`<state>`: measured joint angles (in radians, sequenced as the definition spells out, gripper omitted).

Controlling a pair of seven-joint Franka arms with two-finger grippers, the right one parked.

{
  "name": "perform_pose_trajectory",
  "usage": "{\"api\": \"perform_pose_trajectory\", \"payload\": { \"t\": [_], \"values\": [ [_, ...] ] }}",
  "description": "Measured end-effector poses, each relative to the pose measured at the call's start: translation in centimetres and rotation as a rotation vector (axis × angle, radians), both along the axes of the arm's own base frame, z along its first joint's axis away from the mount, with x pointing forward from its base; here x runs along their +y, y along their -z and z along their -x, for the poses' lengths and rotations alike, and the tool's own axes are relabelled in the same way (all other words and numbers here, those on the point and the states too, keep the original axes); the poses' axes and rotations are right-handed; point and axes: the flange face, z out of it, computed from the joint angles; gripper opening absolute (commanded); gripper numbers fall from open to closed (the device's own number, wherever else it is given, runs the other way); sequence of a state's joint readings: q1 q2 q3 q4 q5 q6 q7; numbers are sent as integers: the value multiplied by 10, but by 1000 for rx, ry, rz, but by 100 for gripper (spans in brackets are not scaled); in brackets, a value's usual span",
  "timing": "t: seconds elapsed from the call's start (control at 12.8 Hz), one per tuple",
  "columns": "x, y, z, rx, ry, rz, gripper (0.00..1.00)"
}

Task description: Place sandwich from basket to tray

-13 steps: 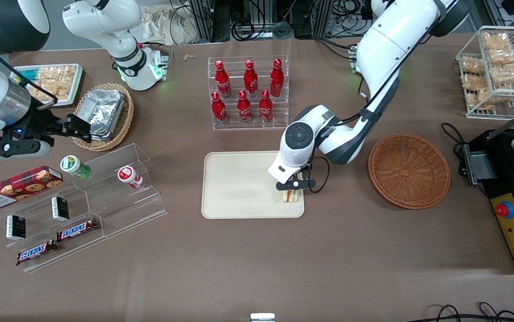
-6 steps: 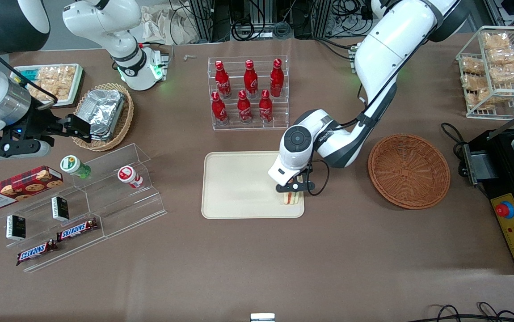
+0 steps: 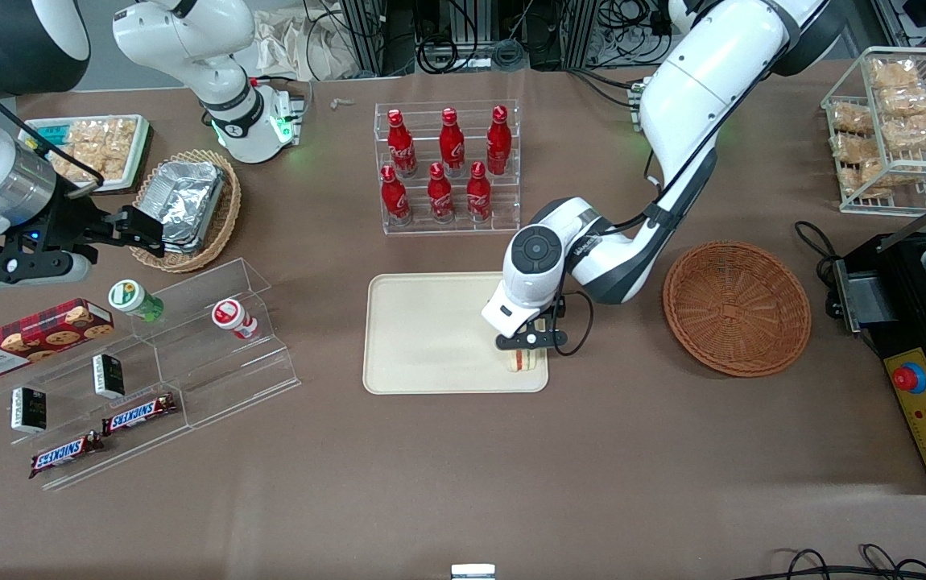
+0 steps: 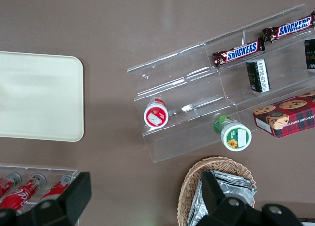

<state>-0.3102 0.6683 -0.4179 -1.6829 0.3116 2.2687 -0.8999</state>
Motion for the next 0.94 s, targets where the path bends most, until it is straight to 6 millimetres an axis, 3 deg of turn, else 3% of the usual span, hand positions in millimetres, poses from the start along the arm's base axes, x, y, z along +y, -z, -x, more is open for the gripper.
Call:
{"api": "perform_pose_trajectory", "payload": {
  "t": [0.23, 0.39, 0.55, 0.7, 0.94],
  "values": [
    [-1, -24, -13, -37, -21, 19, 100],
    [10, -59, -25, -47, -52, -15, 100],
    [47, -110, -48, -54, -120, -68, 100],
    [99, -158, -71, -89, -164, -75, 100],
    [175, -203, -82, -36, -121, -87, 100]
  ]
}}
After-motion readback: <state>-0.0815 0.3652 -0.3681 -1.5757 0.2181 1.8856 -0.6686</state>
